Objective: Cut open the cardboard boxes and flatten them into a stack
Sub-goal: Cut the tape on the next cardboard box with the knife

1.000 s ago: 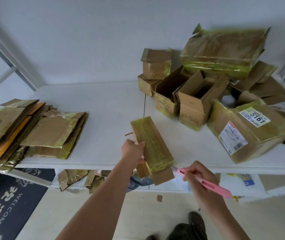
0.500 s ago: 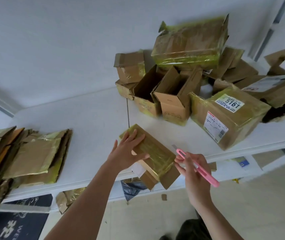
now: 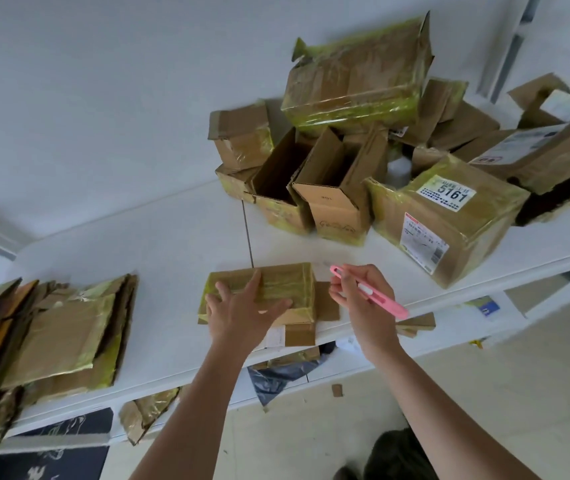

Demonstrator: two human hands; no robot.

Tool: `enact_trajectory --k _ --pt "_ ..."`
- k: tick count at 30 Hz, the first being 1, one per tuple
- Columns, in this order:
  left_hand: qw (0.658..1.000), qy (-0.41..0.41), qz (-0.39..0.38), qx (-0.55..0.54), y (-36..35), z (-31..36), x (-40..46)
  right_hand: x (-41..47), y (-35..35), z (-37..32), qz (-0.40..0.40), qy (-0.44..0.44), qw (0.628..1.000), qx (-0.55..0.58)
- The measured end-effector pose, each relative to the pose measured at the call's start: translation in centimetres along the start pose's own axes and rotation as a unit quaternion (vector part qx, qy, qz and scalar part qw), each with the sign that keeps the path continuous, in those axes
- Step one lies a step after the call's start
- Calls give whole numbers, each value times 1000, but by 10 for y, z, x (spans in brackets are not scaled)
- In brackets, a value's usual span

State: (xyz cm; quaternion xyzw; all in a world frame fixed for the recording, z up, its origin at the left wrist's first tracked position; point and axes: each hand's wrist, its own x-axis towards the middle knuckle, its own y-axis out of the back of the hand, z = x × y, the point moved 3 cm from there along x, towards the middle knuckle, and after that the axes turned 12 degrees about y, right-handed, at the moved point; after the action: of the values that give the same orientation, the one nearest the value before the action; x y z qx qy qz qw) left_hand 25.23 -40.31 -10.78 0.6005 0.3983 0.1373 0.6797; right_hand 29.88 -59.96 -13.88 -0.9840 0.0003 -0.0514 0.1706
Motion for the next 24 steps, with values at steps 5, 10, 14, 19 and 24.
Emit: enact_trajectory --k 5,10,14,19,24 --pt "998 -5 -58 -4 8 4 2 -5 -4 18 29 -39 999 14" --pt "995 -51 -82 35 25 3 -4 -8 -14 23 21 -27 999 -13" --pt "995 -44 -90 19 26 -2 6 -10 -17 25 6 -7 999 -48" --pt "995 -48 -74 40 22 -4 11 -6 -18 25 -29 42 992 -116" --pt "994 -62 -57 69 18 -3 12 1 -16 17 -103 144 957 -230"
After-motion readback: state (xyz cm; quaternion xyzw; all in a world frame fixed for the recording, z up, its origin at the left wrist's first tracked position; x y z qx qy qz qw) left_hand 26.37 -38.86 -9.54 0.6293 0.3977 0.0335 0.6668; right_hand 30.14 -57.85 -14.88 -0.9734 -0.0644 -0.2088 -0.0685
